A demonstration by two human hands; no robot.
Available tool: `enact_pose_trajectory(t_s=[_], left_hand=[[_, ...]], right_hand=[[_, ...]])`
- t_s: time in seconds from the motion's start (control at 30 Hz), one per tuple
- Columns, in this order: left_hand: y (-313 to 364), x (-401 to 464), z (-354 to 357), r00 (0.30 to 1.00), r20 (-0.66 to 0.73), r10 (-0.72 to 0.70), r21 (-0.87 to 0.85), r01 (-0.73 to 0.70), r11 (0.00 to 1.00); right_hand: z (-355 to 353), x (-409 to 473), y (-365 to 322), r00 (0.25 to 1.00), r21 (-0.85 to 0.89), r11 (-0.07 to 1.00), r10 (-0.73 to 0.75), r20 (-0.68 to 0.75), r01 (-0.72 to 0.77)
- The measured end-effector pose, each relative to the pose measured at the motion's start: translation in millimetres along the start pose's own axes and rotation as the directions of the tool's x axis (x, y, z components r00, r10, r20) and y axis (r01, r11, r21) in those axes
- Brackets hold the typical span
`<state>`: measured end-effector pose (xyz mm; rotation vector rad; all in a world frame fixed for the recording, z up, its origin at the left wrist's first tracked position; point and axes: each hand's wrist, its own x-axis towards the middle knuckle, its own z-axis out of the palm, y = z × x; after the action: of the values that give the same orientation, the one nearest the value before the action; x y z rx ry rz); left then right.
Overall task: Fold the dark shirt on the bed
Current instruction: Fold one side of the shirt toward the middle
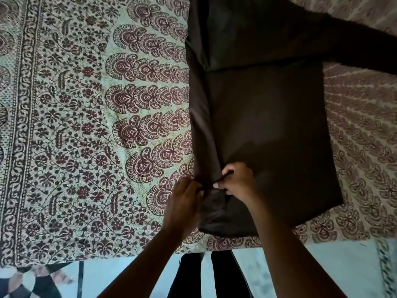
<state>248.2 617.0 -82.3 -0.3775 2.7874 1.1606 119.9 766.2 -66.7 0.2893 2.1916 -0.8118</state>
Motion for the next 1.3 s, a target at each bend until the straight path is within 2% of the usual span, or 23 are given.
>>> enact_pose_trajectory(t_s=[0.07, 0.13, 0.2, 0.33, 0.4, 0.47, 0.5, 0.53, 0.6, 0.63, 0.7, 0.83, 0.9, 0.97, 1.03, 1.13, 1.2, 1.3], left_hand=[[-7, -1, 1, 1.000, -0.001, -0.007, 0.197, 0.007, 0.980], [-13, -2, 0, 0.995, 0.097, -0.002, 0.310, -0.028, 0.950], [-19, -2, -2, 0.981, 0.192, 0.010, 0.346, -0.077, 0.935], [-26, -1, -10, 0.961, 0.272, 0.057, 0.374, -0.160, 0.914], [-27, 1, -13, 0.956, 0.280, 0.088, 0.364, -0.190, 0.912], [-27, 6, -14, 0.969, 0.220, 0.115, 0.332, -0.186, 0.925], [-28, 11, -15, 0.976, 0.175, 0.130, 0.319, -0.181, 0.930], [-28, 18, -16, 0.981, 0.131, 0.145, 0.317, -0.180, 0.931], [-27, 34, -20, 0.982, 0.123, 0.142, 0.352, -0.177, 0.919], [-27, 43, -22, 0.978, 0.170, 0.118, 0.385, -0.176, 0.906], [-28, 55, -26, 0.958, 0.278, 0.066, 0.454, -0.192, 0.870], [-30, 52, -30, 0.932, 0.361, 0.020, 0.505, -0.214, 0.836], [-30, 45, -31, 0.924, 0.383, 0.014, 0.505, -0.222, 0.834], [-31, 40, -32, 0.913, 0.409, 0.004, 0.443, -0.202, 0.873], [-33, 36, -30, 0.931, 0.364, 0.026, 0.372, -0.171, 0.912], [-35, 36, -25, 0.986, 0.154, 0.066, 0.278, -0.108, 0.954], [-33, 42, -23, 0.990, 0.063, 0.124, 0.284, -0.136, 0.949], [-23, 68, -27, 0.976, 0.082, 0.200, 0.346, -0.216, 0.913]], right_hand=[[0, -9, 8, 0.999, 0.022, 1.000, 0.009, 0.043, -0.010], [2, -18, 15, 0.995, 0.025, 1.000, 0.000, 0.096, -0.003], [6, -25, 20, 0.988, 0.016, 1.000, -0.002, 0.152, 0.000], [7, -34, 24, 0.979, -0.011, 0.999, 0.034, 0.200, -0.032], [1, -35, 23, 0.989, -0.151, 0.988, 0.034, 0.141, -0.013], [-3, -31, 18, 0.996, -0.279, 0.958, -0.077, -0.034, 0.064], [-3, -28, 14, 0.974, -0.285, 0.949, -0.179, -0.139, 0.134], [-1, -25, 12, 0.921, -0.286, 0.929, -0.307, -0.241, 0.235], [6, -17, 4, 0.744, -0.362, 0.813, -0.572, -0.345, 0.456], [10, -11, 2, 0.670, -0.413, 0.736, -0.669, -0.320, 0.537], [19, 5, 2, 0.601, -0.479, 0.603, -0.779, -0.180, 0.638], [22, 29, 12, 0.566, -0.586, 0.451, -0.824, 0.016, 0.673], [20, 24, 22, 0.576, -0.610, 0.430, -0.816, 0.053, 0.665], [19, 10, 37, 0.599, -0.625, 0.430, -0.797, 0.075, 0.651], [22, -9, 53, 0.584, -0.601, 0.427, -0.808, 0.083, 0.675], [37, -31, 73, 0.528, -0.569, 0.381, -0.842, 0.112, 0.729], [46, -36, 82, 0.523, -0.547, 0.390, -0.846, 0.106, 0.741], [45, -37, 82, 0.533, -0.493, 0.455, -0.846, 0.021, 0.741]])
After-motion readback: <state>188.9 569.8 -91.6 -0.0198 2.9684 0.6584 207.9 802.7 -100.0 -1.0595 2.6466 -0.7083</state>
